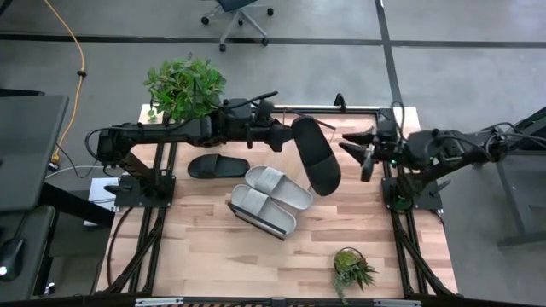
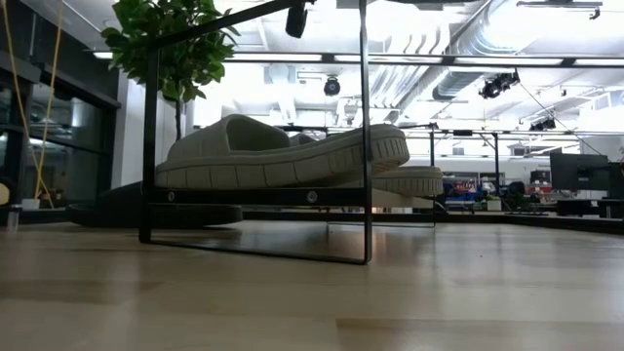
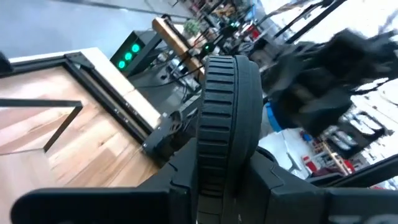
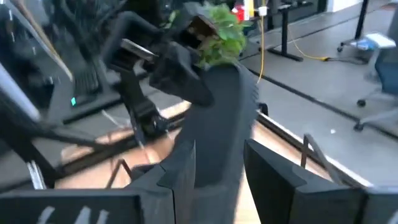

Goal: Pick and place slides into the shelf
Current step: Put the bottom black slide on the shelf

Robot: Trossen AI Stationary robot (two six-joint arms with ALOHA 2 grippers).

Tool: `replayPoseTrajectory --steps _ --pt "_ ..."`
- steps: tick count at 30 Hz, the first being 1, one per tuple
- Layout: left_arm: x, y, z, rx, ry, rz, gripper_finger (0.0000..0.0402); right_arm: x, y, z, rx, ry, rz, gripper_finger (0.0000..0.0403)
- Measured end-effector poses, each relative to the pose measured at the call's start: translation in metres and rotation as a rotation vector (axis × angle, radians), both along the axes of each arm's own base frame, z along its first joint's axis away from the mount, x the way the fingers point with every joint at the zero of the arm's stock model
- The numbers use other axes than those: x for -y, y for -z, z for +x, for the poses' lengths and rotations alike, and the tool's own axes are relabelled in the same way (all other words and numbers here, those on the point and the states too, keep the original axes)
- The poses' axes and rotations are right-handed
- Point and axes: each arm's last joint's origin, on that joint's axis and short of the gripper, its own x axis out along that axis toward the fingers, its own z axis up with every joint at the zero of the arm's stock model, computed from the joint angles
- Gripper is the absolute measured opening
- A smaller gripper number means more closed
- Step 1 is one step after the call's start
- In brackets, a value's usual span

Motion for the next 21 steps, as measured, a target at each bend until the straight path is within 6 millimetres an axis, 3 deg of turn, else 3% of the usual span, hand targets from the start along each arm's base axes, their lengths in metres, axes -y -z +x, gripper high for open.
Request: replayPoseTrajectory --steps 6,12,21 --pt "-0.011 -0.014 -0.011 0.066 -0.058 0.036 0.0064 0.004 0.026 -0.028 0.135 0.022 0.157 0.0128" --pt "-0.017 -0.029 -0.021 0.16 -0.107 0.072 0.0065 0.004 0.042 -0.035 0.279 0.001 0.219 0.0138" --pt "-0.021 -0.037 -0.026 0.203 -0.15 0.093 0.0065 0.003 0.059 -0.033 0.39 -0.027 0.245 0.0232"
